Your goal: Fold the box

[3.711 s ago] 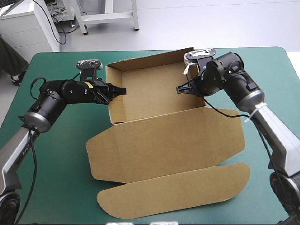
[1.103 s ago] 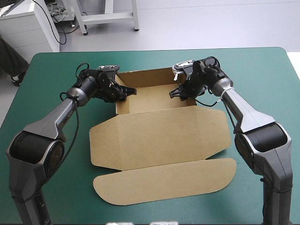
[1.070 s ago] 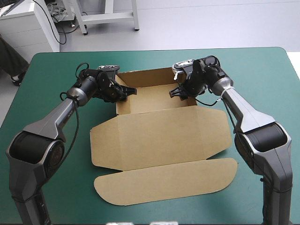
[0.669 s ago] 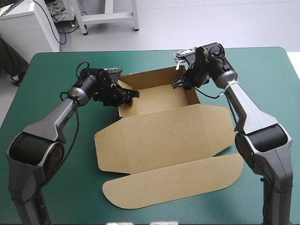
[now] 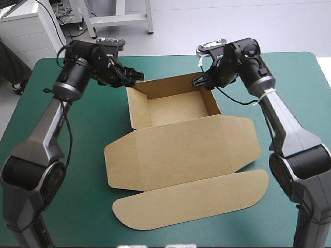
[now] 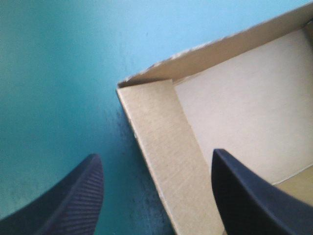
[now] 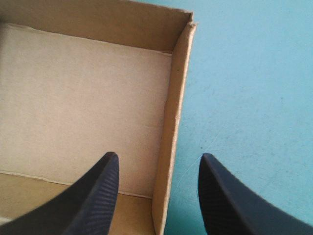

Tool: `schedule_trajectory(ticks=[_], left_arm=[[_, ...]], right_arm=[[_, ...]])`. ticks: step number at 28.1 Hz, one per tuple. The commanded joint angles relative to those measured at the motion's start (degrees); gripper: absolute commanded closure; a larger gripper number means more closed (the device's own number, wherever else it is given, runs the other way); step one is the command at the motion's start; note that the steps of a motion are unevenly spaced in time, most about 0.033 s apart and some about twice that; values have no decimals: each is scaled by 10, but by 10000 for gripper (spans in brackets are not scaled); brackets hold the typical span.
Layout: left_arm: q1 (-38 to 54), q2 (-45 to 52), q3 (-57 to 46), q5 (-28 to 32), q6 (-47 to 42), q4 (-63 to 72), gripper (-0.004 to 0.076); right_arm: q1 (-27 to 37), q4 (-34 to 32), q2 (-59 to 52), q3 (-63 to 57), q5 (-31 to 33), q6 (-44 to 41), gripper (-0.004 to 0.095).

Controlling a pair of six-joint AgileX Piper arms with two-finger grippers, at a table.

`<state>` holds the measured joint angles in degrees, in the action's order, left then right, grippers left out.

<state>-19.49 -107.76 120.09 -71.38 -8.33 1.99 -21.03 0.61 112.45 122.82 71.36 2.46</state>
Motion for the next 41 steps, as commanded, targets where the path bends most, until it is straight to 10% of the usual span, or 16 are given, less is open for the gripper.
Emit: schedule_trajectory(ticks=[1, 5, 18, 41], left_arm=[[-1, 85, 58, -27, 56, 22, 347], [-1, 185, 63, -27, 139, 22, 729], [-1, 351, -16, -27, 217, 29, 731], [-1, 893, -740, 192, 207, 71, 731]], right_arm=[[4, -1, -84, 20, 5, -1, 436], [4, 17, -147, 20, 5, -1, 437], [4, 16, -186, 20, 5, -1, 437], [9, -35, 5, 20, 4, 2, 437]])
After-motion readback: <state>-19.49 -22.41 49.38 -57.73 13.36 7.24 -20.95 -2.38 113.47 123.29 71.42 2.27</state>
